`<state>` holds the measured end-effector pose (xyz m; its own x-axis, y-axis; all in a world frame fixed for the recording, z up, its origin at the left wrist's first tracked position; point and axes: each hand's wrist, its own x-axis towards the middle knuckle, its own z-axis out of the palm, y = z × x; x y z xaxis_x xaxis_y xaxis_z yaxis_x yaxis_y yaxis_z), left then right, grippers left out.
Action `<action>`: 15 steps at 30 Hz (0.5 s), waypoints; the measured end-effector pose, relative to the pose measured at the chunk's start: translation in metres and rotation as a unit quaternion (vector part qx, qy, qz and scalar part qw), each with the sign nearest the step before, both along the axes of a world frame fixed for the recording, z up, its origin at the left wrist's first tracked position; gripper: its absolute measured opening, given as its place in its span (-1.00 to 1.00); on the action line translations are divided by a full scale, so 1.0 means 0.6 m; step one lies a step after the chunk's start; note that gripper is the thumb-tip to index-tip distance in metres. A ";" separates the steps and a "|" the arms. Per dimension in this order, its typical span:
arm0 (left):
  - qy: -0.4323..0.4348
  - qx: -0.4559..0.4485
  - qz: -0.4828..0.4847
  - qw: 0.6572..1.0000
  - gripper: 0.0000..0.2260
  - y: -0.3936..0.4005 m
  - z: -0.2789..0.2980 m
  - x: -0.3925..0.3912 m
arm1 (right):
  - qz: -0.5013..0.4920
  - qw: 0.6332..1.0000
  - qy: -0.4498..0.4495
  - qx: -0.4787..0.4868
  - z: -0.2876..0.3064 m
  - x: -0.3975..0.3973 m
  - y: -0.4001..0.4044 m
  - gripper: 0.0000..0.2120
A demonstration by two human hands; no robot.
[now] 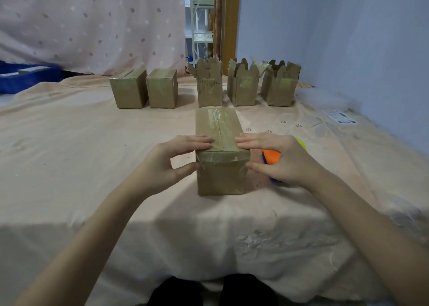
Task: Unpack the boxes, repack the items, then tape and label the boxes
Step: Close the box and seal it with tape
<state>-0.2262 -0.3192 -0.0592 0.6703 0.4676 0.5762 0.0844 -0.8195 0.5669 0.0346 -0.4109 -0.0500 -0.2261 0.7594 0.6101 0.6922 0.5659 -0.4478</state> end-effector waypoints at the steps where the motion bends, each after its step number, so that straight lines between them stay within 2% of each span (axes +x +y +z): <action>1: -0.013 0.007 0.007 1.000 -0.68 -0.002 -0.002 0.003 | -0.003 1.000 0.006 0.011 -0.003 -0.002 0.002 -0.62; 6: -0.066 0.024 0.032 0.997 -0.73 -0.006 -0.012 0.016 | -0.011 0.998 0.038 0.044 -0.012 -0.009 0.012 -0.69; 12: -0.056 0.059 0.033 0.996 -0.79 0.000 -0.009 0.016 | 0.014 0.998 0.040 0.036 -0.007 -0.001 0.019 -0.66; 15: -0.045 0.117 0.046 0.991 -0.79 0.001 -0.009 0.018 | 0.011 0.998 0.032 0.044 -0.011 -0.003 0.018 -0.69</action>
